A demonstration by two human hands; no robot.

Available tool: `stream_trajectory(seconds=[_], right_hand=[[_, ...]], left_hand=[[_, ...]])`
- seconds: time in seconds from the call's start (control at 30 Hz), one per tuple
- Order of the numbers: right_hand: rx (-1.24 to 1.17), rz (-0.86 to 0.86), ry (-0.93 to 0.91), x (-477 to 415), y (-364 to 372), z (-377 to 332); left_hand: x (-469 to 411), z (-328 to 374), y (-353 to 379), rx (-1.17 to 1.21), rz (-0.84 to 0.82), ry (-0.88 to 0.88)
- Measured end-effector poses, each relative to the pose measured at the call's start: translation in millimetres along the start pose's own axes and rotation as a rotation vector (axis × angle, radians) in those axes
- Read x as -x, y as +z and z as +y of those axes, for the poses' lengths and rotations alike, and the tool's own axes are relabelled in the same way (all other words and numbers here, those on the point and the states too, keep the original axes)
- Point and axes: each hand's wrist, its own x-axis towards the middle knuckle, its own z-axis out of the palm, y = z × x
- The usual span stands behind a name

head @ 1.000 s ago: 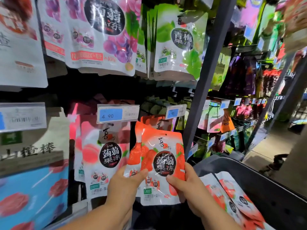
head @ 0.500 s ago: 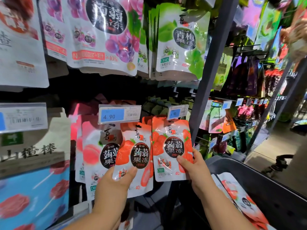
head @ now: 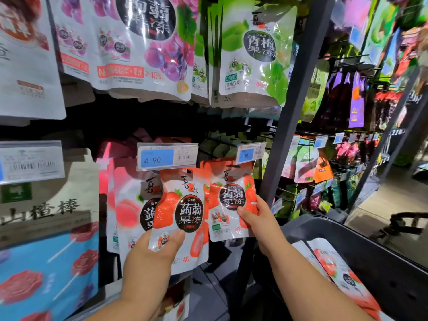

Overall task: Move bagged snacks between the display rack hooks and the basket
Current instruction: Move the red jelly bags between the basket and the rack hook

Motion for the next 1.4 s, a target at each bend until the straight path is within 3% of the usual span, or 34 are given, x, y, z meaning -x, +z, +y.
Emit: stream_trajectory(seconds=[0.2, 0.4, 0.47, 0.6, 0.67, 1.0, 1.4], right_hand=[[0.231, 0.078, 0.000, 3, 7, 8], [0.277, 0.326, -0.141, 32, 15, 2], [0.205, 0.223, -0.129, 46, 20, -3], [-0.112, -0.182, 0.057, 64, 26, -10], [-0.176, -0.258, 0.059, 68, 26, -8], [-0.146, -0.007, -0.009, 50, -6, -3], [0.043, 0.073, -0.052, 24, -13, -12]], left_hand=[[-3, -5, 6, 0.026, -0.014, -0.012], [-1, -11, 19, 0.037, -0.068, 0.018], [0, -12, 27, 0.042, -0.097, 0.015], [3, -15, 43, 0.118, -0.134, -0.042], [7, -17, 49, 0.140, -0.158, -0.076], [-2, -18, 68, 0.038, -0.358, -0.039], [-45, -19, 83, -0.111, -0.269, 0.024]])
